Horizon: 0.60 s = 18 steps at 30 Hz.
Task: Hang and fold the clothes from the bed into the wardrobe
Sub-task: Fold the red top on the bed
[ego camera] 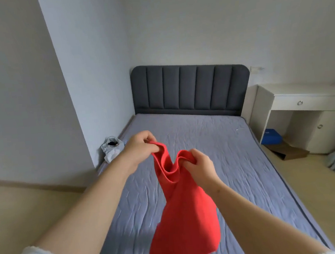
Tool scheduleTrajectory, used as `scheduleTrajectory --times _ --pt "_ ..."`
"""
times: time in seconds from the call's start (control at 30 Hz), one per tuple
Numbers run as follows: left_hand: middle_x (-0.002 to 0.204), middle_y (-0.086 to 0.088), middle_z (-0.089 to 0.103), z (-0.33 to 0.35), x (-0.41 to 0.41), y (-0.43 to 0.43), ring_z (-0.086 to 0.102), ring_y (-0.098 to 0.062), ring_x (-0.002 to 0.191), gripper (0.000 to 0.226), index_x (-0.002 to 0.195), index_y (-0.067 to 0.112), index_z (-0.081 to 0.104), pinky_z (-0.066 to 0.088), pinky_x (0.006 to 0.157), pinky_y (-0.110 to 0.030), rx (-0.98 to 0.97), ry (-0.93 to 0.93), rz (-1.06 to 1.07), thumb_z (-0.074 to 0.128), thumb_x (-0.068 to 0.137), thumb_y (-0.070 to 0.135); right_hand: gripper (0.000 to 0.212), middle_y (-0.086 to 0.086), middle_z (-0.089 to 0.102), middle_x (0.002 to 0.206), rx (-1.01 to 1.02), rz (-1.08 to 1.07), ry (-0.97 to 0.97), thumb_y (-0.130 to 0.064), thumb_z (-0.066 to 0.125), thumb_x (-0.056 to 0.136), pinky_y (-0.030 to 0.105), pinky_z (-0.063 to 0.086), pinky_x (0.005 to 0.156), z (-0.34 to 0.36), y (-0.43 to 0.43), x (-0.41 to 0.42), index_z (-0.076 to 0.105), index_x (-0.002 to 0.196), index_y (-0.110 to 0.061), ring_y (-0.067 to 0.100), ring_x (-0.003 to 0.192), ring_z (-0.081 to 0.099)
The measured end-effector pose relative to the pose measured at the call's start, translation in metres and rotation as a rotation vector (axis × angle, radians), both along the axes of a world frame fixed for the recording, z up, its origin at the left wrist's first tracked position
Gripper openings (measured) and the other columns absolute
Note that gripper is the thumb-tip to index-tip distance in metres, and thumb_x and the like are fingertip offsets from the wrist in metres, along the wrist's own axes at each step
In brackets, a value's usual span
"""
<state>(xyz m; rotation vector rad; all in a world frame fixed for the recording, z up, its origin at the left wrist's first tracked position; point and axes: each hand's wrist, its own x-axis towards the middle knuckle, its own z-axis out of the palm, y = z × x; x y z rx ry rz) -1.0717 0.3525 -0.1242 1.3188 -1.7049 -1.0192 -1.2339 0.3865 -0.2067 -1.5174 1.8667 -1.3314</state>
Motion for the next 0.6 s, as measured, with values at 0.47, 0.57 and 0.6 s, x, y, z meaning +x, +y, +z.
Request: scheduleTrajectory --times 0.47,0.57,0.6 --pt "0.059 0.002 0.053 -0.055 -0.032 -0.004 0.049 -0.015 0.06 0.03 0.06 0.02 0.05 0.037 0.055 -0.023 -0.105 -0.177 -0.113 0.068 0.071 -0.001 0.019 -0.009 0.056 0.062 0.075 0.093 -0.096 -0.016 0.074 0.076 0.019 0.04 0.053 0.004 0.014 -0.017 0.058 0.071 -0.025 0.004 0.054 0.048" --pt "0.06 0.003 0.054 -0.05 -0.034 -0.006 0.048 -0.011 0.058 0.03 0.061 0.018 0.052 0.04 0.054 -0.019 -0.095 -0.027 -0.071 0.073 0.072 0.001 0.016 0.002 0.054 0.074 0.299 0.139 0.095 -0.013 0.073 0.073 0.025 0.038 0.061 -0.001 0.023 -0.029 0.061 0.083 -0.012 0.015 0.069 0.049" --pt "0.06 0.003 0.054 -0.047 -0.035 -0.007 0.048 -0.009 0.056 0.03 0.061 0.018 0.052 0.039 0.051 -0.016 -0.093 0.013 -0.082 0.073 0.072 0.0 0.015 0.004 0.053 0.075 0.39 0.151 0.178 -0.016 0.072 0.075 0.025 0.035 0.059 -0.004 0.026 -0.032 0.06 0.083 -0.012 0.016 0.071 0.048"
